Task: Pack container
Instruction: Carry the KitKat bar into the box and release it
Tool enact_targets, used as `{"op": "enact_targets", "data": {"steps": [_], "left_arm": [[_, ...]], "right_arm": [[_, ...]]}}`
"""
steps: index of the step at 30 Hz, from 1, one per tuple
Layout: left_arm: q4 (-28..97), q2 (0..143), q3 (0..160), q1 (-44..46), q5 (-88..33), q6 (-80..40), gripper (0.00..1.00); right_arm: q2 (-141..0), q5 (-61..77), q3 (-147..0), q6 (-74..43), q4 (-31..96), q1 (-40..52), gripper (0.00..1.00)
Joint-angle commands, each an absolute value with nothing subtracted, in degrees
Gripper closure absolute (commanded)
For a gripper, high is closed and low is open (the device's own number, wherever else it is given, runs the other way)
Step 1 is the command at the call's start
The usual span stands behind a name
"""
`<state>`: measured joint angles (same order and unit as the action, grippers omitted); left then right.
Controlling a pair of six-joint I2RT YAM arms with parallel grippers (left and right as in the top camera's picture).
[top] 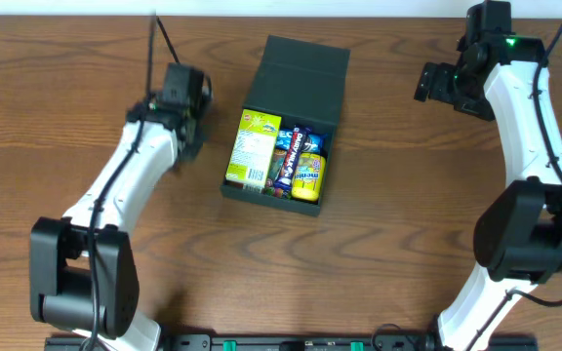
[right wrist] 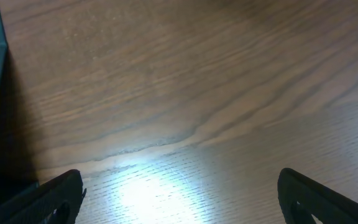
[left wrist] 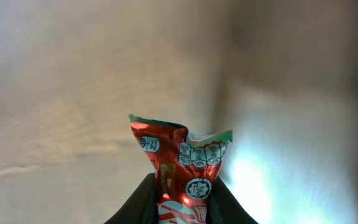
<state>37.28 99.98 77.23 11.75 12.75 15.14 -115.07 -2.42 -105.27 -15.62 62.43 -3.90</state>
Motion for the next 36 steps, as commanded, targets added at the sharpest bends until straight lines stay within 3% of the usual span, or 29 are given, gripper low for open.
{"op": "enact_targets", "data": {"steps": [1, 6, 15, 22, 28, 29, 30, 31, 32, 36], "left_arm": [[37.2, 100.0, 85.2, 13.1, 4.1, 4.3, 0.84], [33.2, 100.0, 91.9, 17.4, -8.7, -4.1, 0.91], [35.1, 103.7, 92.1, 29.4, -8.4, -10.3, 0.91], [39.4, 108.4, 92.1, 30.4, -8.5, -15.3, 0.93], [40.8, 109.4, 92.0, 30.4, -8.9, -12.5, 0.86], [41.1, 109.4, 92.0, 30.4, -8.8, -12.6, 0.79], [41.2, 109.4, 92.0, 30.4, -8.8, -12.7, 0.5], [41.1, 109.4, 92.0, 30.4, -8.8, -12.7, 0.28], [41.1, 109.4, 92.0, 30.4, -8.8, -12.7, 0.13], [40.5, 109.4, 92.9, 30.4, -8.8, -12.9, 0.08]], "right_arm": [[-113.6, -3.0, -106.3, -14.7, 62.4, -4.1, 0.01], [-113.6, -3.0, -106.3, -14.7, 62.5, -4.1, 0.01], [-113.6, -3.0, -106.3, -14.7, 62.4, -4.1, 0.01], [-113.6, -3.0, -106.3, -14.0, 62.7, -4.1, 0.01], [-113.6, -3.0, -106.3, -14.0, 63.2, -4.1, 0.01], [-113.6, -3.0, -106.3, -14.0, 63.4, -4.1, 0.01], [-113.6, -3.0, -106.3, -14.0, 63.5, -4.1, 0.01], [-113.6, -3.0, -106.3, -14.0, 63.6, -4.1, 0.01], [-113.6, -3.0, -106.3, -14.0, 63.7, -4.1, 0.01], [-113.6, -3.0, -106.3, -14.0, 64.1, -4.1, 0.01]]}}
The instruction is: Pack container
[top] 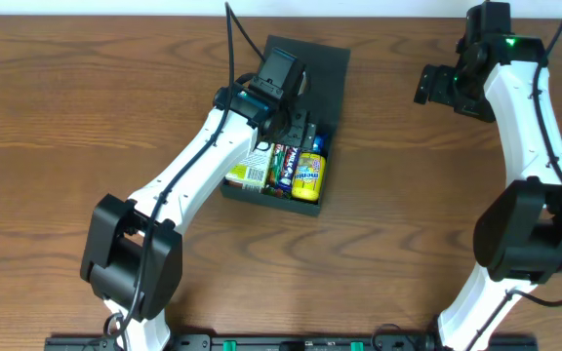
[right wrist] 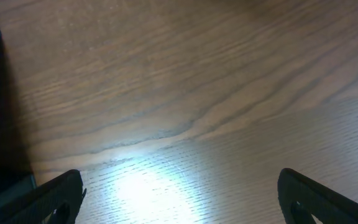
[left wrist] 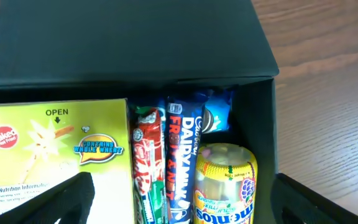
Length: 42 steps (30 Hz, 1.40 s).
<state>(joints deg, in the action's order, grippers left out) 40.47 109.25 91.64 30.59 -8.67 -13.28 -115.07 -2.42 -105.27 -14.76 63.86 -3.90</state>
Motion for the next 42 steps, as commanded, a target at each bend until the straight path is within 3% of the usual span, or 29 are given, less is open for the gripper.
{"op": "enact_targets", "data": {"steps": [1, 4, 5, 6, 7, 8, 9, 10, 11, 12, 17, 23, 31, 42], "left_arm": [[40.5, 109.4, 94.1, 30.3, -8.8, -12.7, 0.08], [40.6, 109.4, 98.6, 29.6, -8.4, -9.5, 0.11], [40.6, 109.3, 99.8, 29.2, -8.4, -7.8, 0.2], [40.5, 109.1, 101.4, 28.5, -7.7, -5.9, 0.41], [40.4, 109.0, 102.2, 28.0, -6.1, -4.8, 0.7], [40.0, 108.9, 102.9, 27.3, -3.6, -3.8, 0.88], [39.6, 108.9, 103.4, 26.5, -0.6, -3.2, 0.94], [38.9, 108.9, 103.4, 25.7, 2.0, -3.2, 0.94], [38.6, 109.0, 103.4, 24.8, 3.9, -3.2, 0.94], [38.4, 109.0, 103.4, 23.9, 5.0, -3.3, 0.94], [37.8, 111.4, 103.4, 17.5, 4.2, -9.9, 0.94], [37.6, 120.6, 103.4, 10.8, -8.6, -13.4, 0.94], [37.7, 127.2, 103.4, 10.2, -16.6, -16.4, 0.95], [39.0, 129.0, 103.4, 10.2, -19.6, -19.8, 0.94]], "right_arm": [[-113.6, -3.0, -106.3, -13.6, 64.1, -4.1, 0.01], [-113.6, -3.0, -106.3, -13.2, 64.1, -4.1, 0.01], [-113.6, -3.0, -106.3, -13.2, 64.1, -4.1, 0.01], [-113.6, -2.8, -106.3, -13.2, 64.2, -4.1, 0.03], [-113.6, -2.2, -106.3, -13.1, 64.2, -4.0, 0.11], [-113.6, -1.3, -106.3, -13.1, 64.3, -4.0, 0.34], [-113.6, 0.6, -106.3, -13.2, 64.2, -4.0, 0.61], [-113.6, 2.5, -106.3, -13.2, 64.2, -3.9, 0.83], [-113.6, 4.3, -106.3, -13.2, 64.1, -3.7, 0.96], [-113.6, 5.5, -106.3, -13.2, 64.0, -3.5, 0.98], [-113.6, 10.1, -103.9, -13.3, 61.0, -1.0, 0.98], [-113.6, 16.2, -94.0, -18.8, 52.6, 2.3, 0.99], [-114.1, 28.0, -83.9, -26.3, 39.6, 3.6, 0.99], [-124.9, 39.3, -83.6, -37.4, 26.2, 5.7, 0.99]]}}
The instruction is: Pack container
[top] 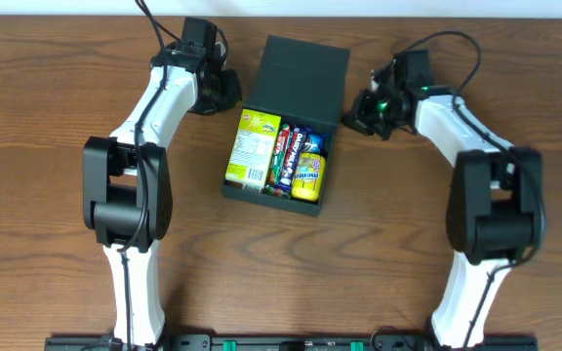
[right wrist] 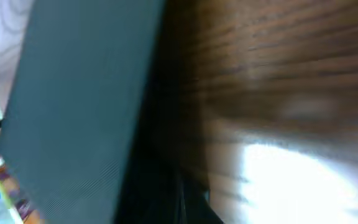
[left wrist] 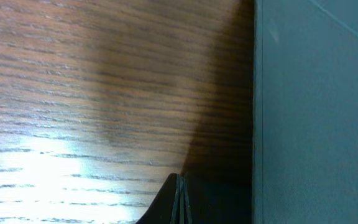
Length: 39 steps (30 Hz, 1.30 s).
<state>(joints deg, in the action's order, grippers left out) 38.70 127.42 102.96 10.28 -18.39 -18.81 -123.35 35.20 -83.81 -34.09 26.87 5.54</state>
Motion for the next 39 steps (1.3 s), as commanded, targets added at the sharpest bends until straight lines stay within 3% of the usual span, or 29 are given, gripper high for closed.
{"op": "enact_targets", "data": {"steps": [1, 11, 17, 24, 32, 39], "left_arm": [[39.0, 129.0, 103.4, 10.3, -19.6, -19.8, 0.94], [39.0, 129.0, 103.4, 10.3, -20.6, -21.4, 0.94], [39.0, 129.0, 103.4, 9.7, -20.6, -21.5, 0.95], [39.8, 128.6, 103.4, 7.3, -21.5, -23.5, 0.94], [35.5, 128.5, 103.4, 3.4, -31.3, -23.8, 0.94], [30.2, 128.2, 103.4, 0.0, -46.8, -20.1, 0.94]], "right_arm": [[-126.0, 40.0, -83.6, -38.3, 24.9, 5.7, 0.99], [-131.8, 53.1, -83.7, -43.7, 6.6, 5.7, 0.99], [-131.9, 65.3, -83.7, -43.7, -10.8, 5.5, 0.99], [-131.9, 71.5, -83.7, -44.3, -16.1, 5.5, 0.99], [-131.8, 77.6, -83.7, -44.6, -22.1, 5.5, 0.99], [-131.8, 82.2, -83.7, -47.4, -27.5, 5.5, 0.99]]}}
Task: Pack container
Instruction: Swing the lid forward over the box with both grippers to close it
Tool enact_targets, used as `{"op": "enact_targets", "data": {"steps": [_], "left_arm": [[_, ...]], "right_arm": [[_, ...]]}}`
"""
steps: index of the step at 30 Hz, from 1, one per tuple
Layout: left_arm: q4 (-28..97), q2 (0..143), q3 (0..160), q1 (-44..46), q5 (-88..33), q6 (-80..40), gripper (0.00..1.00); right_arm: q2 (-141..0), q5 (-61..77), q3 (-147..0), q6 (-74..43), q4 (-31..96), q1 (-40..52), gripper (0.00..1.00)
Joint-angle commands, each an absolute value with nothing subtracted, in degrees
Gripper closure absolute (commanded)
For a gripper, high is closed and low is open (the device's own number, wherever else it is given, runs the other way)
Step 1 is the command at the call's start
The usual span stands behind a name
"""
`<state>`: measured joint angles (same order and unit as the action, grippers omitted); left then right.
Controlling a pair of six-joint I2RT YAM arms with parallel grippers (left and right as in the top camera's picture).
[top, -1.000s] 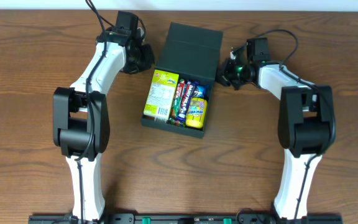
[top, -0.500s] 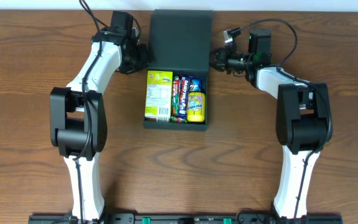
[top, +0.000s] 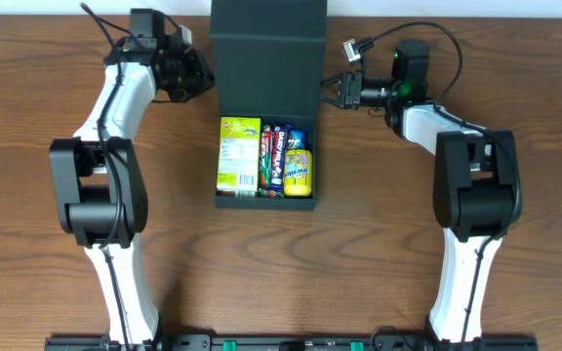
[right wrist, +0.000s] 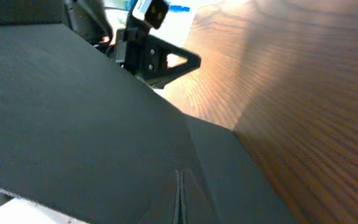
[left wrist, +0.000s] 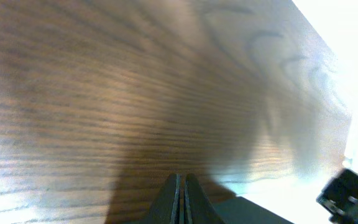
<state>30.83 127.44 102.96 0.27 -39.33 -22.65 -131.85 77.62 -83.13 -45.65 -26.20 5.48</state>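
Note:
The black box (top: 220,199) stands open mid-table, square to the table's edge. Its lid (top: 266,44) is raised at the far side. Inside lie a yellow-green carton (top: 237,151), a red bar (top: 266,158), a blue chocolate bar (top: 280,156) and a yellow candy bottle (top: 300,174). My left gripper (top: 198,81) is shut and empty beside the lid's left edge. My right gripper (top: 328,93) is shut and empty at the lid's right edge. The left wrist view shows shut fingers (left wrist: 174,198) over wood. In the right wrist view the dark lid (right wrist: 73,112) fills the left.
The brown wooden table (top: 437,244) spreads on all sides of the box. A white strip (top: 57,8) runs along its far edge, just behind the lid. Both arms reach in from the near side, and cables trail off both wrists.
The box has turned from slanted to square and sits a little farther left. Its lid now stands higher at the back. Both shut grippers have moved toward the far edge, flanking the lid.
First my left gripper held a red wrapped bar left of the box, with the right gripper open far right. Then the left one was open over the box with the bar inside. Later both were shut beside the lid; now the box is squared.

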Motion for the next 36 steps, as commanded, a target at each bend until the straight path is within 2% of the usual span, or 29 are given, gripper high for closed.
{"op": "enact_targets", "data": {"steps": [1, 4, 10, 13, 25, 29, 36], "left_arm": [[29.9, 128.0, 103.4, 0.0, -48.3, -19.0, 0.94], [29.7, 127.2, 103.4, 0.0, -50.5, -15.7, 0.94], [30.7, 124.3, 103.4, 0.2, -51.6, -11.6, 0.94], [33.8, 121.7, 103.4, 0.2, -51.7, -6.3, 0.94], [50.1, 115.4, 103.4, 2.3, -43.7, 7.6, 0.94], [54.5, 115.4, 103.4, 2.5, -42.5, 10.6, 0.94], [55.0, 115.0, 103.4, 2.4, -39.2, 11.6, 0.94]], "right_arm": [[-131.8, 83.1, -83.7, -48.6, -29.2, 5.5, 0.99], [-131.8, 85.9, -83.8, -55.0, -37.2, 5.6, 0.99], [-131.8, 89.4, -83.8, -76.6, -61.9, 5.5, 0.98], [-131.8, 89.4, -83.8, -84.6, -68.6, 5.6, 0.99], [-131.8, 89.4, -83.8, -102.3, -69.5, 6.8, 0.99], [-131.8, 89.4, -83.8, -102.4, -69.4, 8.4, 0.99], [-131.8, 89.4, -83.8, -102.4, -69.4, 7.0, 0.99]]}}
